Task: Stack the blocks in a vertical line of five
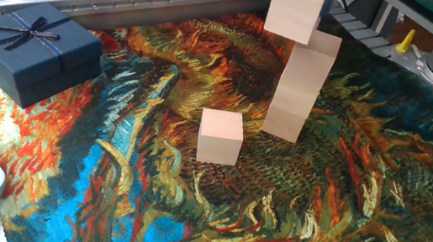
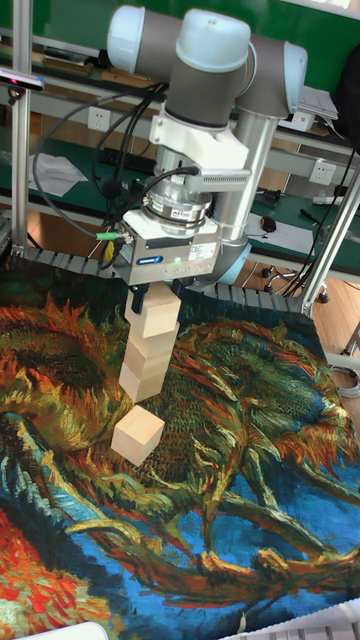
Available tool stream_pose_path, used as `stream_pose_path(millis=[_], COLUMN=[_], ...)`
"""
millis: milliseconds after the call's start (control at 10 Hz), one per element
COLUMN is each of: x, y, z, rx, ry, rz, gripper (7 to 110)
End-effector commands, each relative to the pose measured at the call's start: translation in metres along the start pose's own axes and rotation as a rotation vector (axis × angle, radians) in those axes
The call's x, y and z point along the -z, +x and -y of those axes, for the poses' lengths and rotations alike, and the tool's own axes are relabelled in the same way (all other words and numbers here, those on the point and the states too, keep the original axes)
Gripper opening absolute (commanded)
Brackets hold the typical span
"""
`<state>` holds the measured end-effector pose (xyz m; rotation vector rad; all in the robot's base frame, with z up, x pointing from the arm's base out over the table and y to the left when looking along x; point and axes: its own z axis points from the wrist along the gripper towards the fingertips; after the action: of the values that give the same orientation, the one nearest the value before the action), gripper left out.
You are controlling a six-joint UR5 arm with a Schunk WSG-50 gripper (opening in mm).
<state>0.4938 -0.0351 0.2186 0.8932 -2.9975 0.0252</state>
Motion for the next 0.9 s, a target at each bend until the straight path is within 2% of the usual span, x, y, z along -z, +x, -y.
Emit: stream_pose_path(millis=[0, 300, 500, 700, 800], x=[0.006, 0.008, 0.001, -0.002, -0.003], y=[0.013, 0.026, 0.017, 0.017, 0.015], z=[-0.012, -0.028, -0.039, -0.033, -0.030], rx=[-0.005, -0.003, 0.017, 0.066, 0.077], ry=[-0.025, -0.033, -0.040, -0.009, -0.010], rz=[0.013, 0.018, 0.031, 0.010, 0.012], gripper=[7, 7, 7, 7, 7])
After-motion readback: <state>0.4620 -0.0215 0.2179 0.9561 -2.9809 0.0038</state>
